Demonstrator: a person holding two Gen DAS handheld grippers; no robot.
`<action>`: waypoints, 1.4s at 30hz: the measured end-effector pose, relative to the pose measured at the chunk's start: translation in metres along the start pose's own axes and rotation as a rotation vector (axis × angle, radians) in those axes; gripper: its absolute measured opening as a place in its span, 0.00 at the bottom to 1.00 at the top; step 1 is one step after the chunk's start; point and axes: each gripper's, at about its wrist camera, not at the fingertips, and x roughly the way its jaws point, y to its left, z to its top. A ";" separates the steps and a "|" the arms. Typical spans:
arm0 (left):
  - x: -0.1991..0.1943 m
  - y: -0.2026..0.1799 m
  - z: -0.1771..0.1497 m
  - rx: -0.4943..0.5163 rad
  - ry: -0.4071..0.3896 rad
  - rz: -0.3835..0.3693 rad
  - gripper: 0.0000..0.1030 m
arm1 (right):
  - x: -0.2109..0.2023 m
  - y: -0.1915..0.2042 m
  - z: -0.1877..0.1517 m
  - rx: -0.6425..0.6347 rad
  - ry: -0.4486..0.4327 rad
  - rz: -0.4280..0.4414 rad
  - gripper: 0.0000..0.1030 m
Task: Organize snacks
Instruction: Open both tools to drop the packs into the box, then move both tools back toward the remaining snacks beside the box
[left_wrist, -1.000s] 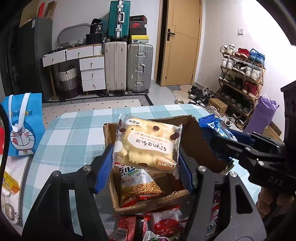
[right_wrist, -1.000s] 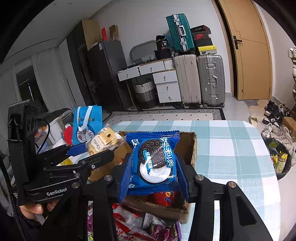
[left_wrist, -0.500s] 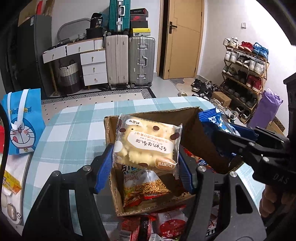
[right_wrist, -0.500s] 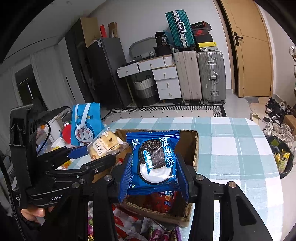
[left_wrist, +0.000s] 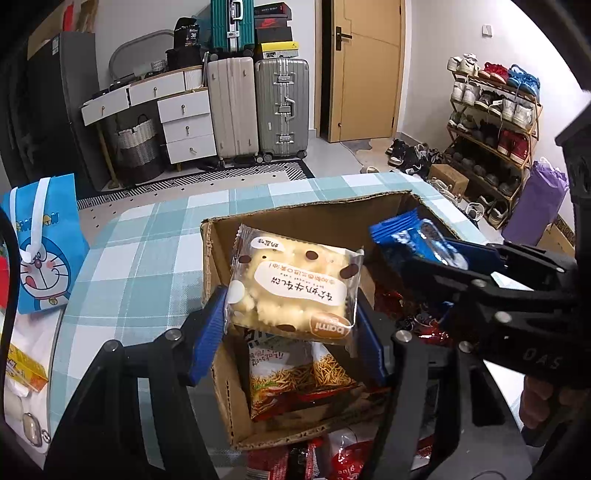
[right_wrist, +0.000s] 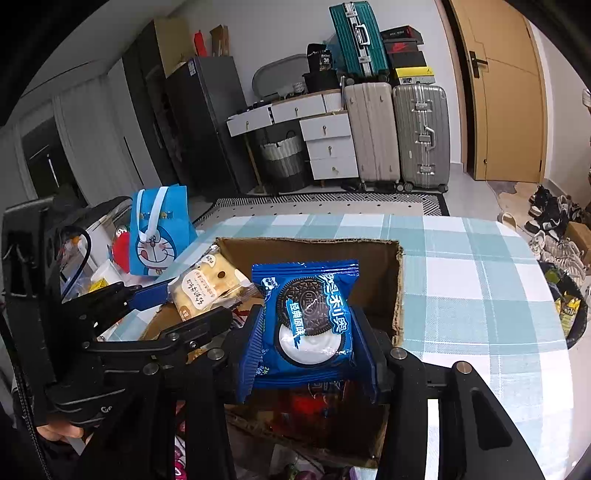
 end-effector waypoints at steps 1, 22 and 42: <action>0.003 0.001 0.000 -0.002 0.003 0.007 0.60 | 0.003 0.000 0.000 -0.001 0.003 -0.001 0.44; -0.047 0.001 -0.017 -0.020 -0.028 -0.048 0.99 | -0.050 -0.003 -0.007 -0.023 -0.065 0.000 0.99; -0.127 0.037 -0.098 -0.118 0.001 0.012 0.99 | -0.111 0.001 -0.091 0.020 0.028 -0.092 0.99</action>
